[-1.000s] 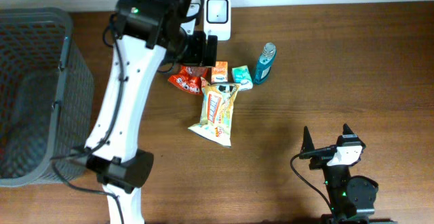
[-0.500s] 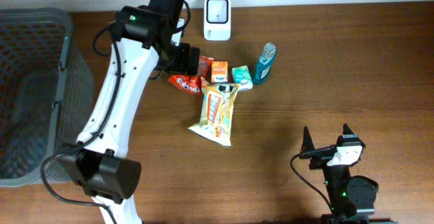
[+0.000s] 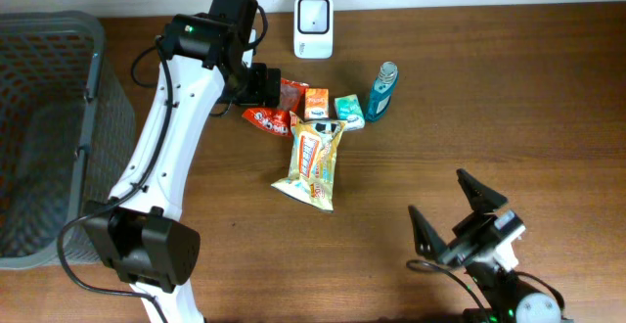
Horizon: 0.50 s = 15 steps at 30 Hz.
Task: Scan the item barcode
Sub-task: 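Lay the yellow bread bag on the table in front of the items, then move the right gripper to the mouthwash bottle and grasp it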
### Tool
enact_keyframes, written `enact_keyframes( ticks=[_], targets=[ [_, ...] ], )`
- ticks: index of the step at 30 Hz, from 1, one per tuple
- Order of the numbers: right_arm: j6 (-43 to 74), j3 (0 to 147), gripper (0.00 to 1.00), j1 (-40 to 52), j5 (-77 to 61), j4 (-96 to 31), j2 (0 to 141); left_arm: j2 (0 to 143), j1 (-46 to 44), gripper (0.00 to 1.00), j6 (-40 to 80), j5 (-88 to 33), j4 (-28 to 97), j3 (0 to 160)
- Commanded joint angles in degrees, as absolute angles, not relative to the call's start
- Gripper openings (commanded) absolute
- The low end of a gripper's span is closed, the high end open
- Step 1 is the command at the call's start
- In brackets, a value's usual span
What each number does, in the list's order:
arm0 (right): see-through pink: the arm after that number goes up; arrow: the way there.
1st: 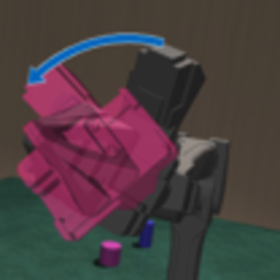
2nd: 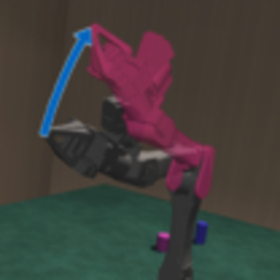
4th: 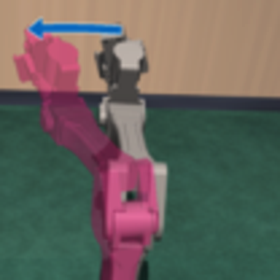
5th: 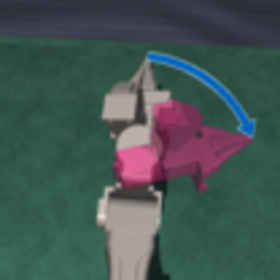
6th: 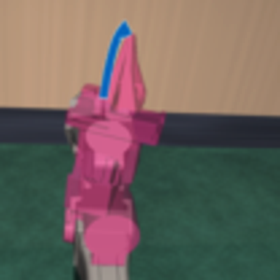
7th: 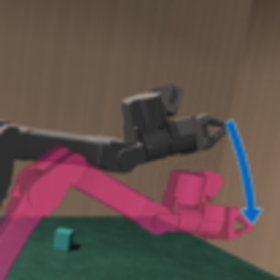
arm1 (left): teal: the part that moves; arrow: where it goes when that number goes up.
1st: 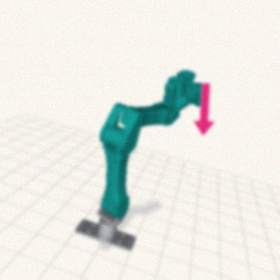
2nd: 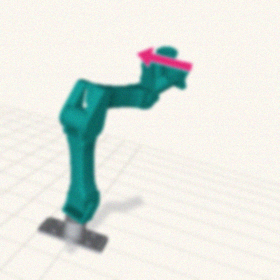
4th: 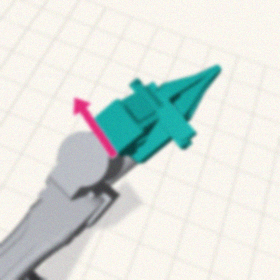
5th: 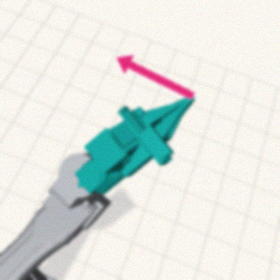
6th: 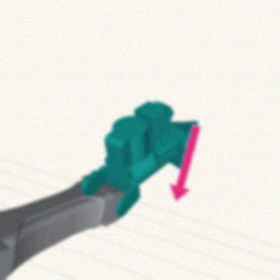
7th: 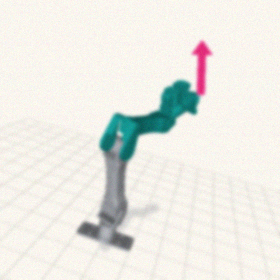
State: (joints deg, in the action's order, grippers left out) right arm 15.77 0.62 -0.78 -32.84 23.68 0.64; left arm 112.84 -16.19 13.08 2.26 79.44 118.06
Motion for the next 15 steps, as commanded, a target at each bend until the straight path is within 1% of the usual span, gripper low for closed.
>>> enact_keyframes(
  ticks=[1,2,4,8,9,10,11,13,14,15],
  targets=[
    [16.2,2.5,0.98,-1.3,-37.3,26.5,0.6,112.9,-15.7,0.99,14.4,3.7,79.5,117.8],
    [14.5,4.2,0.98,-1.3,-36.9,25.1,1.3,112.9,-15.4,0.99,16.8,3.7,79.5,117.8],
    [8.5,11.9,0.98,-1.3,-36.8,15.4,6.0,112.9,-14.2,0.99,18.8,3.7,79.2,117.8],
    [-1.6,36.0,0.98,-1.3,-36.9,-12.6,26.7,112.9,-12.8,0.99,18.8,3.3,79.2,117.8],
    [-1.7,42.9,0.98,-1.2,-37.1,-19.2,32.9,112.9,-12.8,0.99,18.8,3.3,79.1,117.8],
    [-1.7,47.9,0.98,-1.2,-38.8,-22.9,37.8,112.9,-12.8,0.99,18.9,3.2,79.0,117.8],
    [-1.6,51.6,0.98,-1.1,-42.5,-24.8,41.9,112.9,-12.8,0.99,18.8,3.3,78.8,117.8],
    [0.3,58.3,0.99,-1.1,-60.1,-26.1,52.1,112.9,-12.8,0.99,18.8,3.3,78.9,117.8],
    [0.3,58.6,0.98,-1.1,-62.6,-25.0,54.3,112.9,-12.8,0.99,18.8,3.3,78.9,117.8],
    [1.7,58.6,0.98,-1.1,-64.0,-21.4,57.1,112.9,-12.8,0.99,18.8,3.3,78.9,117.8]
  ],
)
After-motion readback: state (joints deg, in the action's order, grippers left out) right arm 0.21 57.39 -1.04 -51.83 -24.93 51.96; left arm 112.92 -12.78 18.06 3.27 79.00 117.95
